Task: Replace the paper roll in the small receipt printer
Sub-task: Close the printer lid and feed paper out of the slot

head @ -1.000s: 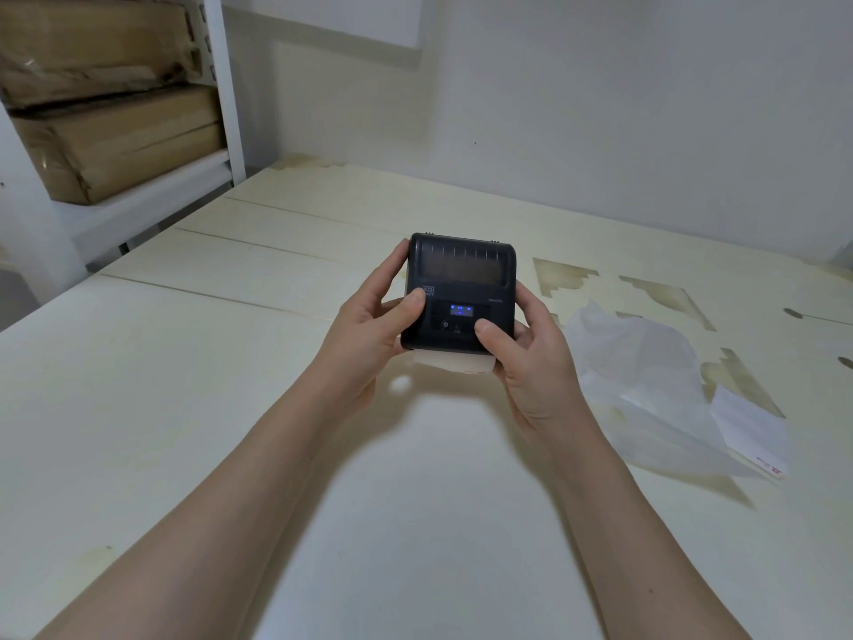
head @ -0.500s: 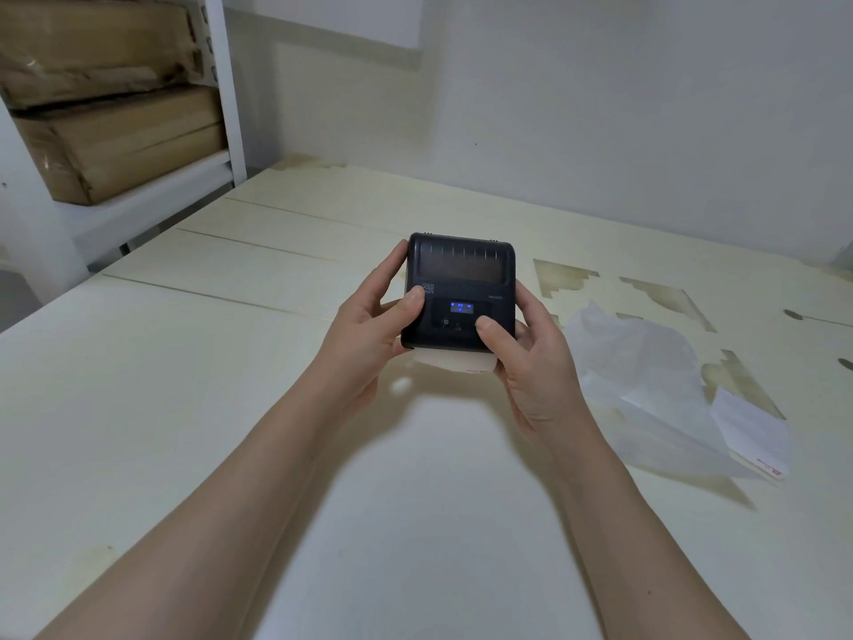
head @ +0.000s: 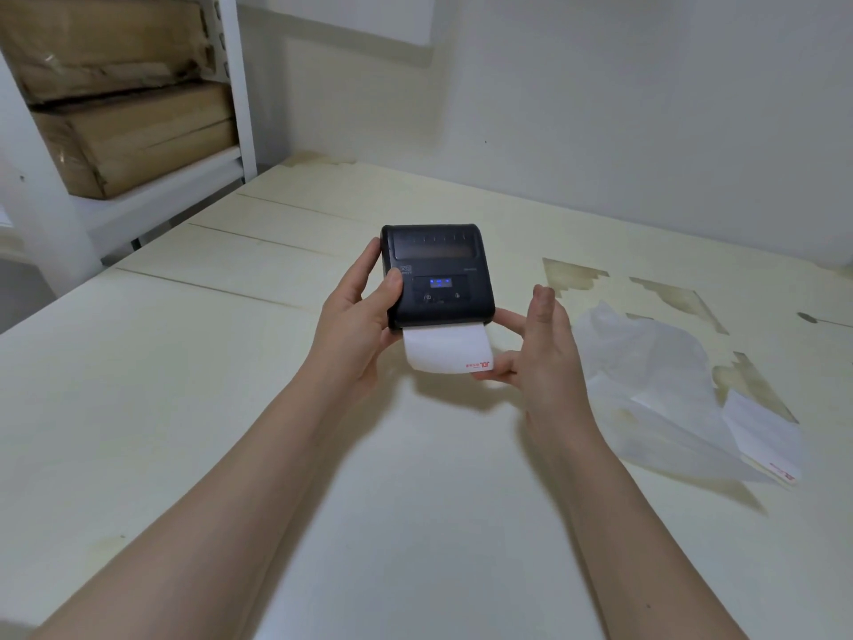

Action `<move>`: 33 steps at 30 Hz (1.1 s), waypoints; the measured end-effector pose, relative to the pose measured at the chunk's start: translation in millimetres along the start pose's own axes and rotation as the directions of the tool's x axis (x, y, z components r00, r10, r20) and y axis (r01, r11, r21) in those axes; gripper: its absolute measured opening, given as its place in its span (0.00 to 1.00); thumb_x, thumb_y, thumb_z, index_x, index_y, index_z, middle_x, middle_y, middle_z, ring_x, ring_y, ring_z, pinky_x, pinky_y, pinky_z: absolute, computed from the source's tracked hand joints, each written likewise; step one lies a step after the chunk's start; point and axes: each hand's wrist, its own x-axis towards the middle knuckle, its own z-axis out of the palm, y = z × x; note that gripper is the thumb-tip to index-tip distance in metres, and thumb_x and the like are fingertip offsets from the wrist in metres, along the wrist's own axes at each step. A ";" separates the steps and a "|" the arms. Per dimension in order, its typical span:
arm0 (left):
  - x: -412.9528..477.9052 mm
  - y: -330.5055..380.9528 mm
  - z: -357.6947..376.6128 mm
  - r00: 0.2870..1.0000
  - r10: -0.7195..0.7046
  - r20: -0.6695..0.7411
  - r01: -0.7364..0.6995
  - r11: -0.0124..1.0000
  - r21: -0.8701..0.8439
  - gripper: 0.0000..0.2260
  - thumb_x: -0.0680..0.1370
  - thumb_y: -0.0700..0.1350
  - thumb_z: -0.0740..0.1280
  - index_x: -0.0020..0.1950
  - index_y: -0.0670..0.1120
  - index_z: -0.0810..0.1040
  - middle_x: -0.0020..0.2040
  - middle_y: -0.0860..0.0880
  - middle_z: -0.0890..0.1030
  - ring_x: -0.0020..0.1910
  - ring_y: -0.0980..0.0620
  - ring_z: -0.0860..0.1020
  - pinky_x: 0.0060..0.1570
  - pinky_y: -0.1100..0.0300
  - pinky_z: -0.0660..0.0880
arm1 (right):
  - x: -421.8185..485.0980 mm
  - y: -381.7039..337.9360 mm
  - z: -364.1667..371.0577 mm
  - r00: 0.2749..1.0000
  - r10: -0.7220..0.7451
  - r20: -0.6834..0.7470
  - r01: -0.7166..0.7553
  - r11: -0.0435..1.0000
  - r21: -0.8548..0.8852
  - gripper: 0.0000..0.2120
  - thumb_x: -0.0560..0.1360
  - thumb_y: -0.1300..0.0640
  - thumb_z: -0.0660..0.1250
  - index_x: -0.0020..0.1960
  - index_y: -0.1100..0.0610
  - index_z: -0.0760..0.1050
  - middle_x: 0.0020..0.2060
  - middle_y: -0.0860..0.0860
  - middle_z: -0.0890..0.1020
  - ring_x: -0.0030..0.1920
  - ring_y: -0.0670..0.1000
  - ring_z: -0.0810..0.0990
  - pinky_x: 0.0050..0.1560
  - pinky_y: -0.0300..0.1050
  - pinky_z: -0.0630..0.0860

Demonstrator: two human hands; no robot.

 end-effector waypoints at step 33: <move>15.3 -23.1 -23.7 0.986 0.127 -0.106 0.002 0.629 0.778 0.21 0.81 0.54 0.59 0.75 0.55 0.67 0.57 0.48 0.83 0.60 0.47 0.77 0.54 0.58 0.70 | -27.6 -10.8 -4.8 0.992 -0.117 -0.040 0.101 0.953 -0.287 0.19 0.81 0.46 0.57 0.70 0.47 0.67 0.55 0.40 0.81 0.29 0.47 0.83 0.37 0.28 0.73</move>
